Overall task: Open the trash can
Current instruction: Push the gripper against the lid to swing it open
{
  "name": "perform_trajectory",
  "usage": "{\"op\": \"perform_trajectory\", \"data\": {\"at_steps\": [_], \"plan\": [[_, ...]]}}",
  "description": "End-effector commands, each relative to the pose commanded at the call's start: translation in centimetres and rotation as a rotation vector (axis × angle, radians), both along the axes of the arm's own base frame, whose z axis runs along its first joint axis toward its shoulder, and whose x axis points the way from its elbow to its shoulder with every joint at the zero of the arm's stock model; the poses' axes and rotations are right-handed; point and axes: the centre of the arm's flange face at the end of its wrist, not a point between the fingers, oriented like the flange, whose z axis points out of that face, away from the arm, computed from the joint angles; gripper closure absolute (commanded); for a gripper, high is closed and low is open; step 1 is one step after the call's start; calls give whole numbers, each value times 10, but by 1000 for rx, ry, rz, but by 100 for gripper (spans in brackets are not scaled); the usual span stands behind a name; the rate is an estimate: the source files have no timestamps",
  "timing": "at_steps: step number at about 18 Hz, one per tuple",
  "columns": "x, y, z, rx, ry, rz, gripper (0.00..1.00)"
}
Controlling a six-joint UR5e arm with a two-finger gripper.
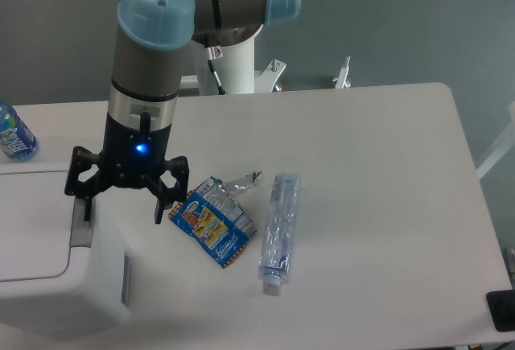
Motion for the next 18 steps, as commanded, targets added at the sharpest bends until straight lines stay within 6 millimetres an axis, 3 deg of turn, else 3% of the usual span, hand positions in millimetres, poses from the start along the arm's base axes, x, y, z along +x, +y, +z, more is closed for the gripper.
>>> {"op": "perform_trajectory", "data": {"at_steps": [14,18], "plan": [[-2,2,-11,-17,-8,0,0],[-2,2,-5,-8,-1,0,0]]}}
